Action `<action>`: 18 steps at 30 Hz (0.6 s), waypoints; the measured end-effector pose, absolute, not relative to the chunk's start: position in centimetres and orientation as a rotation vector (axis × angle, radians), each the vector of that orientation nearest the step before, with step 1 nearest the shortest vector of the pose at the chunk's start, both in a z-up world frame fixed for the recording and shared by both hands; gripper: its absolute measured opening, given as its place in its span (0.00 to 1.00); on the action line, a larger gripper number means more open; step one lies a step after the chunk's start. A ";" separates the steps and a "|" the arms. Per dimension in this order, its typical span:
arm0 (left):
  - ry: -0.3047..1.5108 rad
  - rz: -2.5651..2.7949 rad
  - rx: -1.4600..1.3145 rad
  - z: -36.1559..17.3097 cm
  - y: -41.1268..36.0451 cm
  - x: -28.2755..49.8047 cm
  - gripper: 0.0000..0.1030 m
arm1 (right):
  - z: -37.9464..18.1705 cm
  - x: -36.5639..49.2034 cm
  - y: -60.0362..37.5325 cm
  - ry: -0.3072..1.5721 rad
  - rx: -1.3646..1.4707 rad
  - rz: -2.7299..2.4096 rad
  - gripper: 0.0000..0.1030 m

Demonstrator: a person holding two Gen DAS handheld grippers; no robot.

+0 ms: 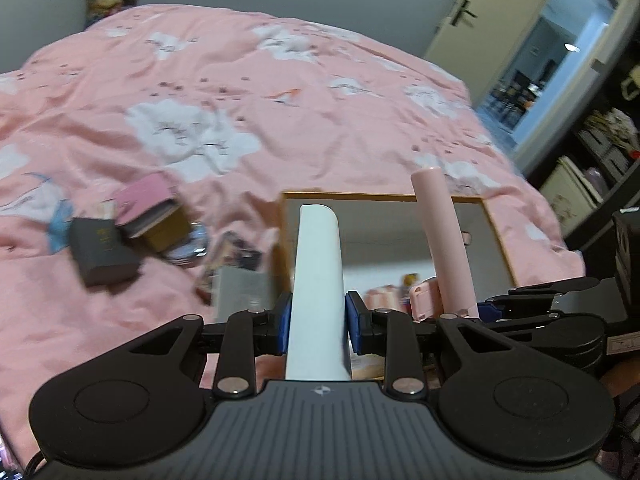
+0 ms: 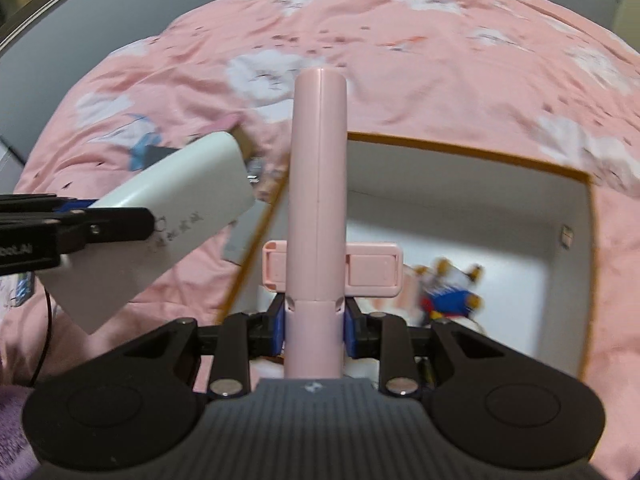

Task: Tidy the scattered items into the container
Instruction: 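Lower the white tube upright into the box and open the left gripper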

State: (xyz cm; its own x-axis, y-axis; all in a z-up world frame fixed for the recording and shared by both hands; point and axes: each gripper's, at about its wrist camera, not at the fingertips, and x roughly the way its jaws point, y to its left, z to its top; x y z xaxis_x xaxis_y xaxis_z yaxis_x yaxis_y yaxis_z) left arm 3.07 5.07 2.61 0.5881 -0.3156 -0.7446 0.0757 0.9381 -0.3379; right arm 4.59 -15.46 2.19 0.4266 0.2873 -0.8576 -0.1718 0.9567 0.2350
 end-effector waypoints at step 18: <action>0.943 -0.549 -0.410 0.0 -6.0 10.1 0.31 | 2.6 0.1 -28.1 1.022 0.177 -0.012 0.29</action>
State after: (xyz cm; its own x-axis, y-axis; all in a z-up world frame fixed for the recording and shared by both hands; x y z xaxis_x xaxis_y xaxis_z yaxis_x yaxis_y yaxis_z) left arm 10.12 -5.95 -0.03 0.4694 -0.6050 -0.6432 0.2602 0.7908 -0.5540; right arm 0.07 -28.12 2.65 0.5227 0.0727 -0.8494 0.0923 0.9857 0.1411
